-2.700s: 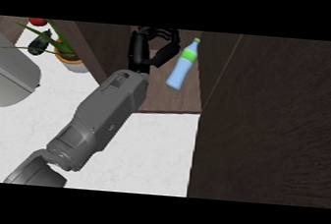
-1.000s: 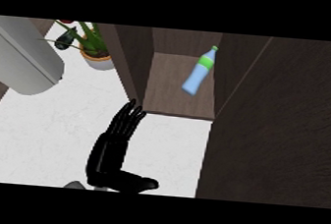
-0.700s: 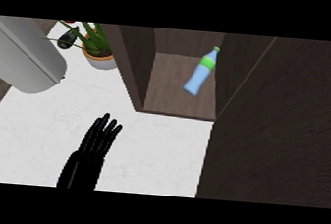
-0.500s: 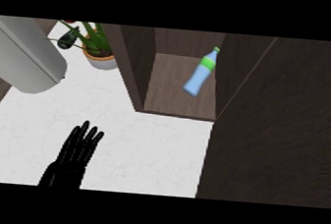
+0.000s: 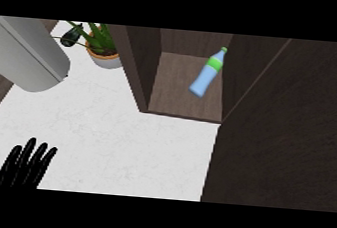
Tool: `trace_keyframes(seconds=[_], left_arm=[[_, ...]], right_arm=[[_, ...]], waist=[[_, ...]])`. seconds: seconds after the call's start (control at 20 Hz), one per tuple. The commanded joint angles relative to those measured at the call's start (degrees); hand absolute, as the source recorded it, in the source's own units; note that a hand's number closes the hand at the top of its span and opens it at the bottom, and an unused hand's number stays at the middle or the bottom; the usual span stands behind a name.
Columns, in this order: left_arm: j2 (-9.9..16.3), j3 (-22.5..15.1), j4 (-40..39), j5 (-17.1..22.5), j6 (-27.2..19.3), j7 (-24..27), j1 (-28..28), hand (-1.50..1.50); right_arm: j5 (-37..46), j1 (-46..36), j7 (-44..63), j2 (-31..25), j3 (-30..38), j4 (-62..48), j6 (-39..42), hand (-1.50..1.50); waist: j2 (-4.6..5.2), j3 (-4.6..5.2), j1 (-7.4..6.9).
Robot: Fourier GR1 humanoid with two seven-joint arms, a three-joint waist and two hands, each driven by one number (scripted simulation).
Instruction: Pick up the bottled water, place it into the cabinet and close the cabinet
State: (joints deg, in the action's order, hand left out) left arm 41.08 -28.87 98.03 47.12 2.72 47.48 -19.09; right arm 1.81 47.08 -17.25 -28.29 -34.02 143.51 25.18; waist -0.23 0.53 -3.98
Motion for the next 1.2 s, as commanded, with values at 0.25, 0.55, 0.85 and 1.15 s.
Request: trace_keyframes(seconds=[0.25,0.55,0.85,1.15], left_arm=[[7.62,4.71,0.99,2.70,9.03,3.00,-4.93,-1.50],[9.13,5.64,-0.01,3.16,11.23,2.93,-5.17,-1.50],[11.21,8.49,-1.19,4.83,13.61,3.20,-4.50,-1.50],[12.10,8.63,-0.14,4.82,14.35,2.67,-5.20,-1.50]], right_arm=[[4.76,-14.64,14.13,-0.19,-6.30,5.35,0.60,1.50],[2.90,-24.52,18.60,-0.30,-6.88,0.96,1.53,1.50],[0.16,-28.23,21.50,2.71,-8.18,-2.96,-0.51,1.50],[-2.96,-30.65,23.53,5.94,-5.52,-5.68,-2.70,1.50]], waist=[[1.03,0.18,-3.32],[1.47,0.48,-4.75],[1.69,0.64,-4.76],[2.38,0.59,-6.42]])
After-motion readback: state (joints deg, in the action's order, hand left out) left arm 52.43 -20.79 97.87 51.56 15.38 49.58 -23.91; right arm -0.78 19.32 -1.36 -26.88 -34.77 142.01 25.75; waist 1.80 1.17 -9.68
